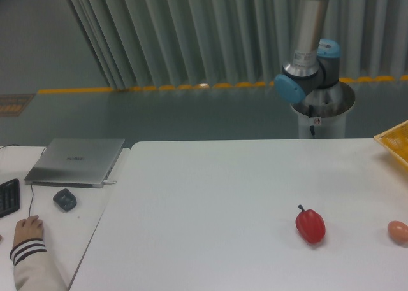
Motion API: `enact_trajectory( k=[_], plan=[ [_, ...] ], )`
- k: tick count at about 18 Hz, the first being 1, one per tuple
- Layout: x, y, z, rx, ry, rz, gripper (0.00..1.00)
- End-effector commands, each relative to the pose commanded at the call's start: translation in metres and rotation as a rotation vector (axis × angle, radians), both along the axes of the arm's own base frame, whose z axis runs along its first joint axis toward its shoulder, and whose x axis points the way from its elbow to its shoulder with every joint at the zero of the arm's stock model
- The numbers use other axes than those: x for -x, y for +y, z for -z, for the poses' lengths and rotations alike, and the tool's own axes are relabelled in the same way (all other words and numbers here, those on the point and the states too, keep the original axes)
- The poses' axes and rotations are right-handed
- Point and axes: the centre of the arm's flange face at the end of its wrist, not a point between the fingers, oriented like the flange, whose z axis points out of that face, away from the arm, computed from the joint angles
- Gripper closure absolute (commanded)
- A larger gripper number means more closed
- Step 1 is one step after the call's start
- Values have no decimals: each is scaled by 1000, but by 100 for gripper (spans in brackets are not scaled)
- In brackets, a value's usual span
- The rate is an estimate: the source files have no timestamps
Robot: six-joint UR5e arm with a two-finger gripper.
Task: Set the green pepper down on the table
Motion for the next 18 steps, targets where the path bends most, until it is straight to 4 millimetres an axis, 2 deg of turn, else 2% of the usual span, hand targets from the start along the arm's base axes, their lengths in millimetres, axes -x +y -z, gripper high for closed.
enact_trajectory(
  k=[3, 11, 18],
  plan=[
    [-7, 0, 16, 1, -26, 0, 0],
    [-7, -5, 21, 2, -35, -6, 0],
    [-1, -6, 38, 9, -62, -9, 0]
  ],
)
